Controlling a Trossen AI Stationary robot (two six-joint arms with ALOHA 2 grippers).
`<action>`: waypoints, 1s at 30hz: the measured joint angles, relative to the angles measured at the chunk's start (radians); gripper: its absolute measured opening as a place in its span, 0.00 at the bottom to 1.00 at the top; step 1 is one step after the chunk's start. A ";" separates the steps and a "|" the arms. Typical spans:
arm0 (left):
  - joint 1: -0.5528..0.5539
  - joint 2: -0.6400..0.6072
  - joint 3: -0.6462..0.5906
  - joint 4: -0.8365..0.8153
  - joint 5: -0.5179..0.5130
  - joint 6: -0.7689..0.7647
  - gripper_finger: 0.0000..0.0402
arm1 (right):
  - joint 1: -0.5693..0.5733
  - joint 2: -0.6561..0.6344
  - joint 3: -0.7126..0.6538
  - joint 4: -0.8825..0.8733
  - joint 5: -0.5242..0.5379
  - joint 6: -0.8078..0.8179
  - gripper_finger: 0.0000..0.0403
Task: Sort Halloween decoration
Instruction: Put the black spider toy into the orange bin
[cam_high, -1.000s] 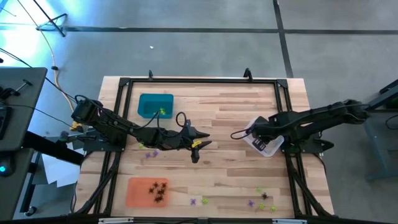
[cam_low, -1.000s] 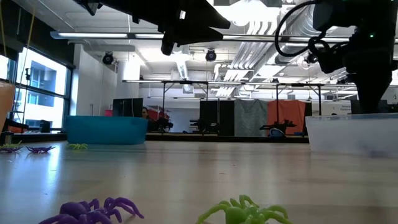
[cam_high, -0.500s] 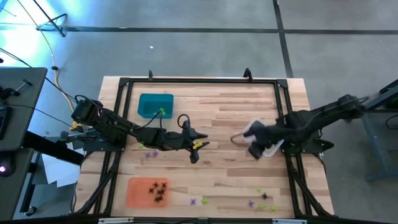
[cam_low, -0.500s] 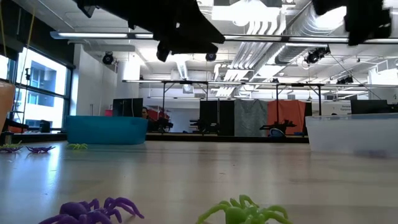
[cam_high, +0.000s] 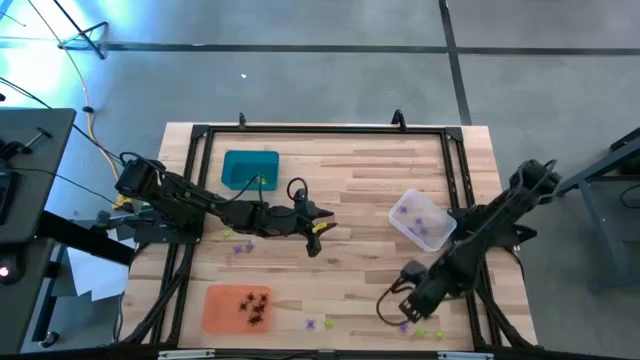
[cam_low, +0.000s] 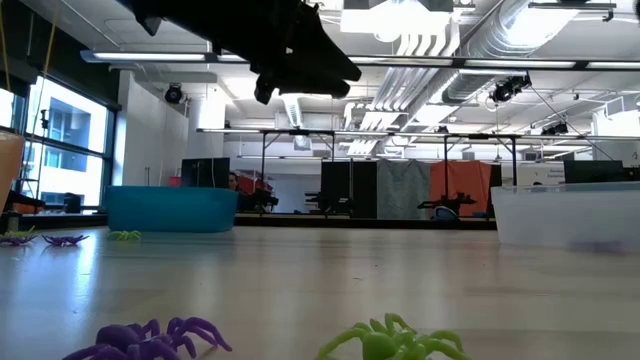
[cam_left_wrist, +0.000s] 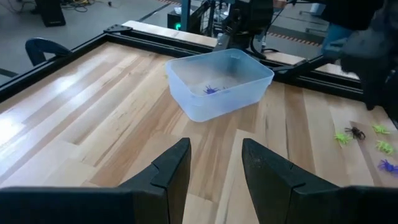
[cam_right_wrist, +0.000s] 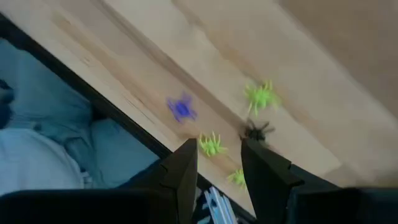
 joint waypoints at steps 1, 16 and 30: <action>0.000 0.000 0.000 0.000 0.001 0.000 0.33 | 0.010 0.022 0.000 0.003 -0.008 0.011 0.30; -0.031 0.000 0.000 0.000 0.002 -0.039 0.33 | 0.063 0.192 -0.001 0.028 -0.071 -0.022 0.30; -0.050 0.000 0.000 -0.008 0.002 -0.045 0.33 | 0.063 0.286 -0.001 0.047 -0.122 -0.030 0.30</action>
